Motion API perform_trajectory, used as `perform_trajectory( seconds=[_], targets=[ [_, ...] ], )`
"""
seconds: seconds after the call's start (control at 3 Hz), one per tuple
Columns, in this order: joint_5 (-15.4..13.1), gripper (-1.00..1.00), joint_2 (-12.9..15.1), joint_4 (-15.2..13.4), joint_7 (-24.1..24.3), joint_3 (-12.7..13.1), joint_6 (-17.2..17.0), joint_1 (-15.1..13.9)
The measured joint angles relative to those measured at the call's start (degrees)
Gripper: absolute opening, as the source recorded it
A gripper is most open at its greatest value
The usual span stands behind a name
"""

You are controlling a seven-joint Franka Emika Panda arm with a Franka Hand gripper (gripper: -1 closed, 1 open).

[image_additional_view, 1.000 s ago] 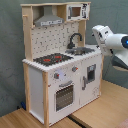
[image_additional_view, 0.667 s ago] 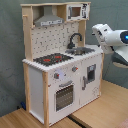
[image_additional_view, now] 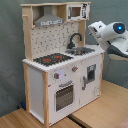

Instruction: Play with the kitchen

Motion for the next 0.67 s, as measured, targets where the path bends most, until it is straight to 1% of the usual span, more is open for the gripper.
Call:
perform_trajectory(
  seconds=[0.67],
  targets=[
    [0.00, 1.00, 8.46, 4.19, -5.42, -0.22, -3.56, -3.22]
  ],
)
